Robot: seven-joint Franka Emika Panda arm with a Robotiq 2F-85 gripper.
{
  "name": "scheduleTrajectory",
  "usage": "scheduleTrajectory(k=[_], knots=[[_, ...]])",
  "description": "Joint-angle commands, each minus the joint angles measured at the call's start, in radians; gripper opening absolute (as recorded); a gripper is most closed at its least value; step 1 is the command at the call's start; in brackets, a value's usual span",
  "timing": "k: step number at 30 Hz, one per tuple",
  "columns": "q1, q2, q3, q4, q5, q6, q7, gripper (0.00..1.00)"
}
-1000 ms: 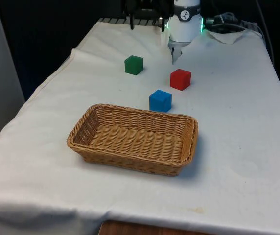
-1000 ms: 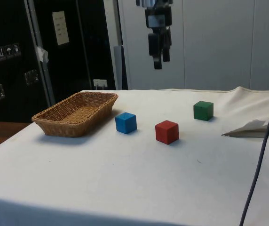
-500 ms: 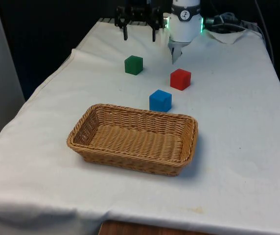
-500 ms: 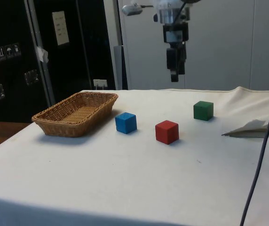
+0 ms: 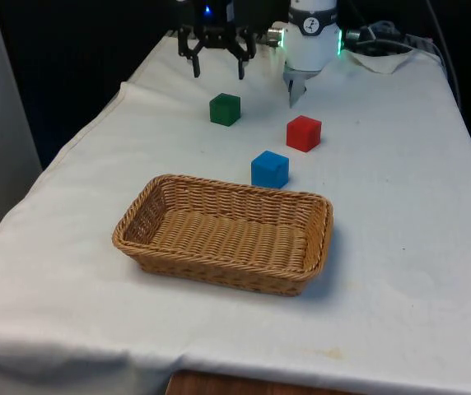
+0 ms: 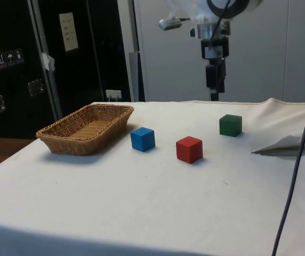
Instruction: Pick up exactly two blocks and place them into the basket.
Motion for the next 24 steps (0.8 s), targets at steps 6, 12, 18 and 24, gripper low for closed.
scheduleTrajectory(k=[6, 12, 18, 24], knots=[[-0.007, 0.027, -0.045, -0.027, -0.01, 0.063, -0.04, 1.0], [-0.004, 0.055, -0.084, -0.06, -0.004, 0.132, -0.069, 1.0], [0.0, 0.081, -0.106, -0.102, 0.007, 0.207, -0.082, 1.0], [0.01, 0.108, -0.097, -0.12, 0.029, 0.252, -0.063, 1.0]])
